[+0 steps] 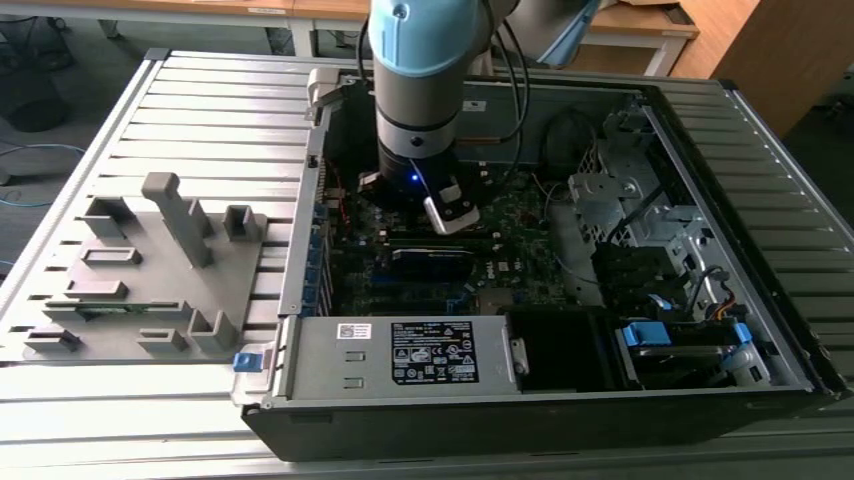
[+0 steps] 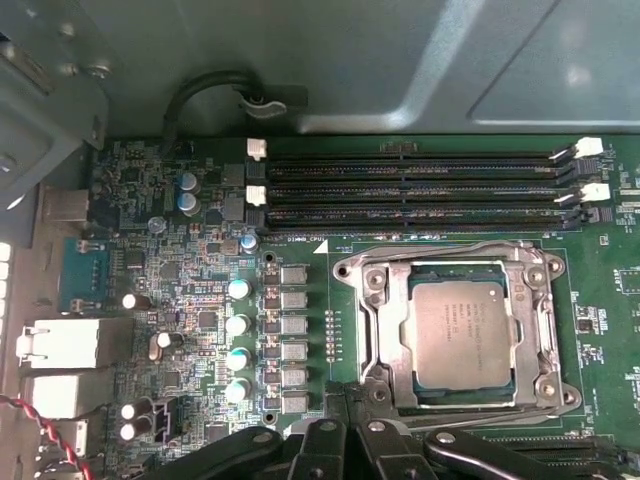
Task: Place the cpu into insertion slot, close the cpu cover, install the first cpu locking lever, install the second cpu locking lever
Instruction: 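Install the second cpu locking lever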
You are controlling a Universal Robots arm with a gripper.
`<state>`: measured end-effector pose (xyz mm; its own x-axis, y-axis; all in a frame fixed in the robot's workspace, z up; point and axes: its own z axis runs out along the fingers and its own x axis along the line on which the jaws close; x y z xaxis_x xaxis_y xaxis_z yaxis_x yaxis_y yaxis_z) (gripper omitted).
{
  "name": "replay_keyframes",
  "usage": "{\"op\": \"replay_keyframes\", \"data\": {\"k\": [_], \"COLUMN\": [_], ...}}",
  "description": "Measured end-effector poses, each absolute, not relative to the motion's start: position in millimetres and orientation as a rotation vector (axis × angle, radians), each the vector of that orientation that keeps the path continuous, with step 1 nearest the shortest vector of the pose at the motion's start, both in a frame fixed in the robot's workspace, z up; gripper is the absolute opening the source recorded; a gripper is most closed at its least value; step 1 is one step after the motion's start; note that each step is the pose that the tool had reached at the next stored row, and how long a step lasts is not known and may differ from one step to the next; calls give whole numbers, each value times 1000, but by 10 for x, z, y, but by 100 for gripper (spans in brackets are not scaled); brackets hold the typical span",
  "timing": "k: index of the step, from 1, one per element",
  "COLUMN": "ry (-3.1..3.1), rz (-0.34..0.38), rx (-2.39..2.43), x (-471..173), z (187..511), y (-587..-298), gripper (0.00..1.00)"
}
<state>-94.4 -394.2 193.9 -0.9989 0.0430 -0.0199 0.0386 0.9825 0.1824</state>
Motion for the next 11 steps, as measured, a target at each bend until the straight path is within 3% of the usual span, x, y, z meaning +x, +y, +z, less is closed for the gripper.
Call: {"op": "replay_keyframes", "data": {"k": [11], "ry": [3104], "rz": [285], "rx": [64], "x": [-944], "z": [2138], "y": [-3941], "gripper": [11]}}
